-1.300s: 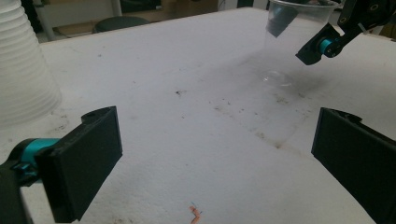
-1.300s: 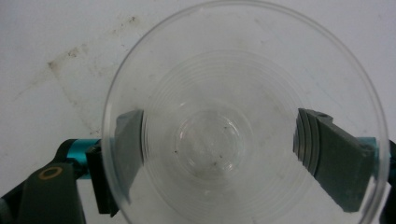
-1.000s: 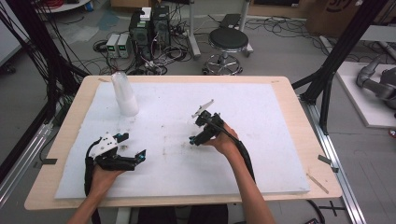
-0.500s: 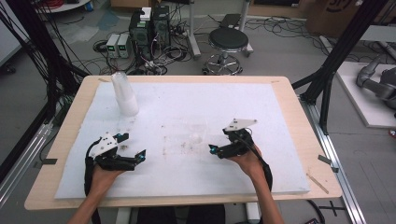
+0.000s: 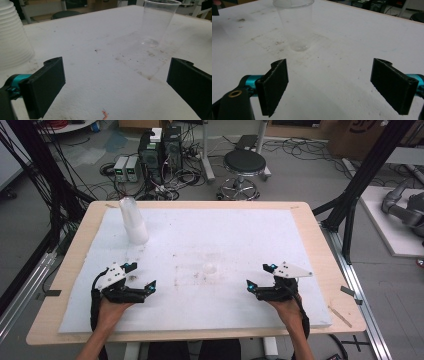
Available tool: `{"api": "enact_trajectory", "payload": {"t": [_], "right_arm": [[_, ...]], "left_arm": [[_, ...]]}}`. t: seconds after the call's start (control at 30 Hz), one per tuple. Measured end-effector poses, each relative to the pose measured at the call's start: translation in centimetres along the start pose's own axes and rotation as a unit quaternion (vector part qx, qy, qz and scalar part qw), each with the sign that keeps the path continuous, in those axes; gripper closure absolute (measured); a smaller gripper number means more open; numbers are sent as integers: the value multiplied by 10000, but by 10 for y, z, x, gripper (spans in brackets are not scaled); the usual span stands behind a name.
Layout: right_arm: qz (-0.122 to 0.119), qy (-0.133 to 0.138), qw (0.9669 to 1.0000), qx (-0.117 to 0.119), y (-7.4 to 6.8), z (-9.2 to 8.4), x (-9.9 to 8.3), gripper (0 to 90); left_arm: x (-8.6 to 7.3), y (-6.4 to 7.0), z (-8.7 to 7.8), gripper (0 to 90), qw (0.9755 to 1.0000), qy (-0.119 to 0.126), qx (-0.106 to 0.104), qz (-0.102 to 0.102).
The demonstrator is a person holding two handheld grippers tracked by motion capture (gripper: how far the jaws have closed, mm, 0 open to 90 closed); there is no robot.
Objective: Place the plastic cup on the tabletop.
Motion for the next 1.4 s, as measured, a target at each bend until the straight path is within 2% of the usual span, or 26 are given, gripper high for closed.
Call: {"api": "enact_trajectory", "payload": {"t": [0.07, 0.13, 0.27, 0.43, 0.57, 0.87, 1.4], "right_arm": [[-34, 70, 9999, -87, 4, -4, -2, 144], [49, 165, 9998, -141, 8, -6, -3, 144], [163, 321, 9989, -286, 16, -12, -5, 144], [272, 444, 9975, -479, 24, -19, -10, 145], [333, 471, 9969, -539, 26, -21, -12, 144], [280, 471, 9969, -555, 27, -20, -14, 144], [197, 537, 9977, -365, 25, -5, -17, 145]], "left_arm": [[0, -1, 0, 18, 10000, 8, 12, -34], [0, -2, 0, 18, 9999, 15, 3, -102], [0, -1, 0, 18, 9999, 37, -16, -104], [0, -3, 0, 18, 9999, 20, -24, -153], [0, -3, 0, 18, 9998, 13, -36, -176], [0, -3, -1, 18, 9997, 65, -39, -212], [2, -3, -4, 18, 9994, 274, -48, -214]]}}
Point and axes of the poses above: each handheld gripper's, and its own axes: z roughly forward along the jaws, x roughly out of its top, y roughly to its right, the point moved 7 cm from there along z, roughly forward along the jaws, and after that the axes turned 8 degrees about y, right-handed, at the moved point
